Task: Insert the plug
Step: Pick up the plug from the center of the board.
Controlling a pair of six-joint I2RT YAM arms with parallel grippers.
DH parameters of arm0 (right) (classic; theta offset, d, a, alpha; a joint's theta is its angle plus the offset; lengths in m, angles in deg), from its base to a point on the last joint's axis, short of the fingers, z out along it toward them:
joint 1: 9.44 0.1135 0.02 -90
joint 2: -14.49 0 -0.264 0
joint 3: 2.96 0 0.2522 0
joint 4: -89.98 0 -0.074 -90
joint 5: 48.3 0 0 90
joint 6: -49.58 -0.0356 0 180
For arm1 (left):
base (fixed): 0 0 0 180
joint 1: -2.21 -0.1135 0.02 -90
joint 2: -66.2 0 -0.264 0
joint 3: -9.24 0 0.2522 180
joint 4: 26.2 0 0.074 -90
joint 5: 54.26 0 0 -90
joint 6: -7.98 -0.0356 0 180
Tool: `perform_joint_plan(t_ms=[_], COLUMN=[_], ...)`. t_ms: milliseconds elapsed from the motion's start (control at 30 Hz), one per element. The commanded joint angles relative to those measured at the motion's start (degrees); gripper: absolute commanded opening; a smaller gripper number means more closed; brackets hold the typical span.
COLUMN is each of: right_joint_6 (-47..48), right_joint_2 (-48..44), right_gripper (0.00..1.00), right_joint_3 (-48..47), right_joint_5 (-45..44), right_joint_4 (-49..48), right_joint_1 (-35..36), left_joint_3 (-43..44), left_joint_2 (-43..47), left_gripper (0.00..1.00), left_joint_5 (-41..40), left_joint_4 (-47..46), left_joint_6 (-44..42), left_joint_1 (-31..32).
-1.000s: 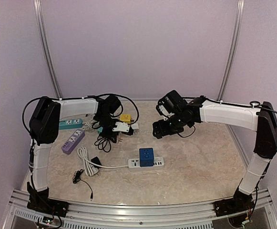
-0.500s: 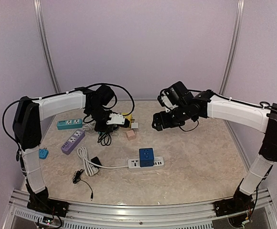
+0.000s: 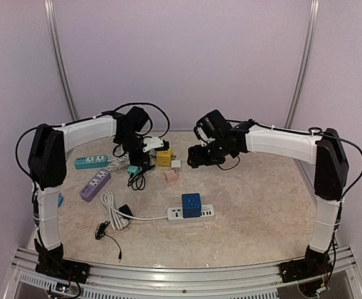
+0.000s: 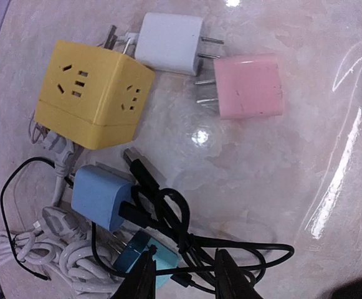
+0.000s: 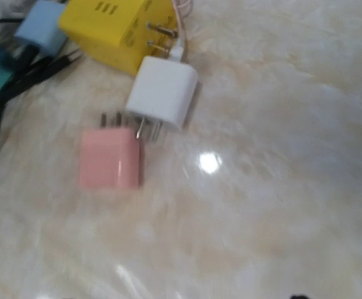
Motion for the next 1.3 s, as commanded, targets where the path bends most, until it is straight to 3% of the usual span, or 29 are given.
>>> perform_joint_plan(t_ms=[0,100,367,533,800,867,1100,1267], right_joint_6=[-2.3,-0.3,3.0,2.6,6.4,7.2,9.8,13.4], right_joint_2=[9.4,16.6,37.0,37.3,37.1,37.5,36.9,30.2], right_gripper=[0.72,0.74,0.77,0.76,0.73,0.68,0.25,0.0], right_joint_3=[-6.2,-14.1,-40.8,-39.8,-36.3,-36.7,-34.3,-28.0], right_joint_5=[-2.7,-5.6,-11.4,-15.9,-12.7,-10.7,-7.7,-6.0], right_joint_4=[-3.6,-2.2,12.6,14.6,11.0,10.9,8.8,3.4], right_joint_1=[2.0,4.5,7.0,7.0,6.7,6.0,5.0,5.0], left_joint_3=[-0.6,-2.4,-10.5,-12.2,-11.3,-11.1,-11.0,-8.4], left_joint_2=[0.7,1.9,7.3,9.2,9.2,9.2,10.0,11.1], left_gripper=[0.31,0.33,0.38,0.39,0.39,0.39,0.39,0.41], left_joint_5=[0.1,-0.4,1.6,3.9,4.8,5.0,4.9,7.1], left_joint_4=[-4.0,-5.7,-10.3,-10.5,-10.3,-10.0,-9.2,-5.7], left_joint_6=[8.9,12.7,15.8,15.9,16.7,16.8,16.8,18.1], left_joint_1=[-2.7,-4.7,-7.6,-7.5,-7.5,-7.4,-7.4,-7.2])
